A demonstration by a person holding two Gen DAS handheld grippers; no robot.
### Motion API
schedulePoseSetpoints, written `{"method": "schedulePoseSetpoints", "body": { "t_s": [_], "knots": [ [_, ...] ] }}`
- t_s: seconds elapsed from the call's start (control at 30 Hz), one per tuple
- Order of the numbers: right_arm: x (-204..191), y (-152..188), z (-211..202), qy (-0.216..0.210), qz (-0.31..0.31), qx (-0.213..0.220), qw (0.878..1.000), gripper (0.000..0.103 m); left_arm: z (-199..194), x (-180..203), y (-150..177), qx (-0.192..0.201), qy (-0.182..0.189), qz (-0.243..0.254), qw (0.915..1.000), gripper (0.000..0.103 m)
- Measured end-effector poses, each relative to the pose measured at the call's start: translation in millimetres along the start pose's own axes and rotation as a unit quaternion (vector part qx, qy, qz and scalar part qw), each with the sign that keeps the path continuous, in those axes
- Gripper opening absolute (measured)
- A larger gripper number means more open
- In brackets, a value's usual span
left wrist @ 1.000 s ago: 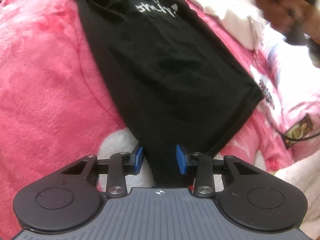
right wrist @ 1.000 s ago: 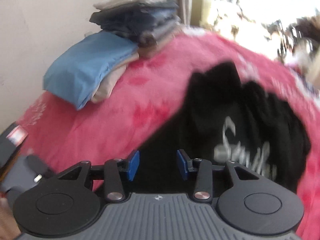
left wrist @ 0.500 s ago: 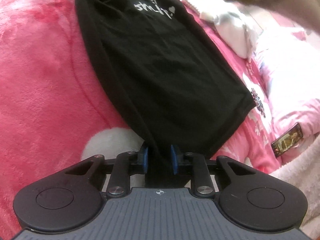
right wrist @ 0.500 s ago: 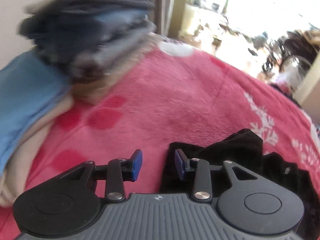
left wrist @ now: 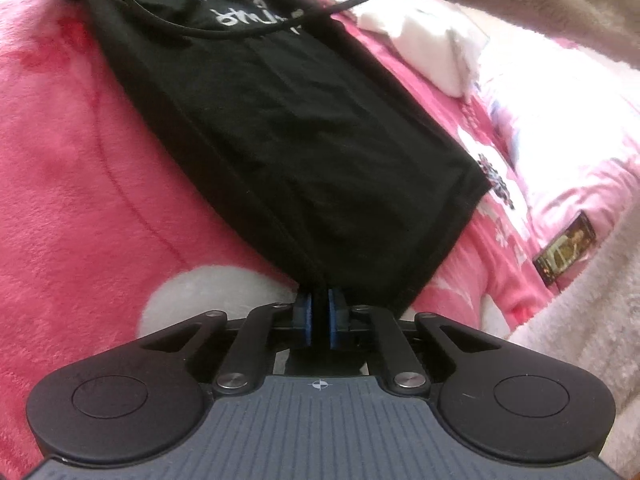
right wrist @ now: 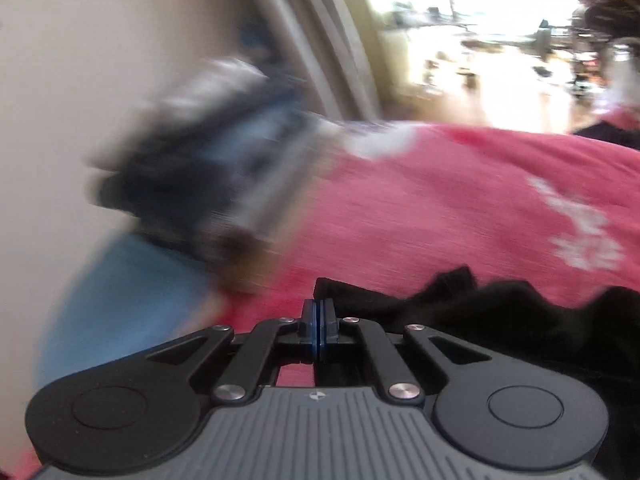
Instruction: Fold clothes
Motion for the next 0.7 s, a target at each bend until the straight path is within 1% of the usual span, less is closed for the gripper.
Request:
{"method": "schedulePoseSetpoints", "body": {
  "t_s": [0.13, 0.27, 0.43, 0.5, 0.53, 0.6, 0.63, 0.67, 0.7],
  "knots": [
    [-34, 9, 7, -0.080, -0.016, -0.015, 0.997, 0.001, 0, 4, 2, -0.004, 0.007, 0.012, 0.9999, 0.005],
    [-68, 19, 14, -0.159, -0.032, -0.029, 0.986, 0.001, 0, 6, 7, -0.010, 0.010, 0.020, 0.9997, 0.005],
    [-91, 53, 47, -0.165, -0.069, -0.086, 0.980, 0.001, 0, 3, 8, -0.011, 0.014, 0.013, 0.9998, 0.005],
    [-96, 73, 56, -0.151, -0.097, -0.117, 0.977, 0.002, 1, 2, 9, -0.012, 0.015, 0.009, 0.9998, 0.005],
    [-99, 83, 61, -0.143, -0.110, -0.134, 0.974, 0.004, 2, 1, 9, -0.013, 0.016, 0.008, 0.9998, 0.005],
    [-103, 92, 64, -0.128, -0.142, -0.151, 0.970, 0.006, 2, -1, 9, -0.013, 0.019, 0.002, 0.9997, 0.005],
    [-106, 96, 63, -0.124, -0.159, -0.155, 0.967, 0.010, 2, -2, 9, -0.013, 0.020, 0.001, 0.9997, 0.005],
    [-107, 91, 57, -0.130, -0.160, -0.150, 0.967, 0.013, 2, -3, 9, -0.013, 0.022, -0.001, 0.9997, 0.005],
    [-108, 86, 50, -0.135, -0.162, -0.144, 0.967, 0.019, 2, -4, 9, -0.013, 0.023, -0.002, 0.9996, 0.005]
  ]
}}
Point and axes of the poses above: each gripper's, at about its wrist camera, not at the fingertips, and z roughly the way its jaws point, x to its right, y to its underside, the point moved 4 cm from there along z, roughly the way its jaws point, and after that the axes turned 6 degrees about x, right-handed, at the moved point
